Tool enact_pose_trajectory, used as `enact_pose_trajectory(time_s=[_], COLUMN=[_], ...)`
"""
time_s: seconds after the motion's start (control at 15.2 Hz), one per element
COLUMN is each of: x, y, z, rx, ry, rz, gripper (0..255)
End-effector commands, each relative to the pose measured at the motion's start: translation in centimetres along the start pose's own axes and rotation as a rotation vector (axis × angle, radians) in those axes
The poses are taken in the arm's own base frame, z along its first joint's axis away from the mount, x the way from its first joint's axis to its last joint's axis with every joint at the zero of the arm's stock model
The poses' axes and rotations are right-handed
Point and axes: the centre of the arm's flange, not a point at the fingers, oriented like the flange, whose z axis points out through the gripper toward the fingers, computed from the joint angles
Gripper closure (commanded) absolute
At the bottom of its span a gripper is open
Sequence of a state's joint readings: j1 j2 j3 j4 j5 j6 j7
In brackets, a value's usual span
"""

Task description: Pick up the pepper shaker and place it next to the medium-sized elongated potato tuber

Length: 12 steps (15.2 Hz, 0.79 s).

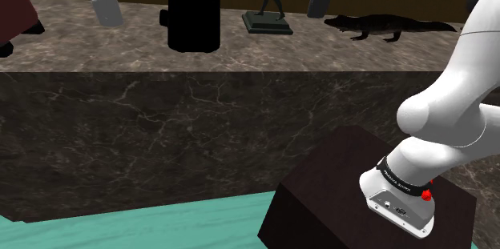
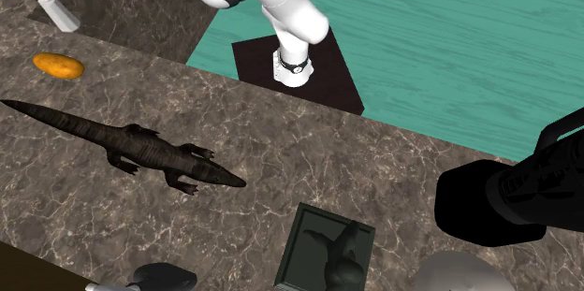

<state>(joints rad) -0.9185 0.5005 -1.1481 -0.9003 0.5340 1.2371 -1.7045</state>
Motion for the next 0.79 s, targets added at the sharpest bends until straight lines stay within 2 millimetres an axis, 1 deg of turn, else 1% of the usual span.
enact_pose_trajectory(time_s=[0.0,0.73], x=[-0.1,-0.2], y=[-0.2,-0.6], z=[1.1,6.9], rx=[0.000,0.000], ry=[-0.001,-0.001], rz=[-0.001,-0.001], gripper=[255,255])
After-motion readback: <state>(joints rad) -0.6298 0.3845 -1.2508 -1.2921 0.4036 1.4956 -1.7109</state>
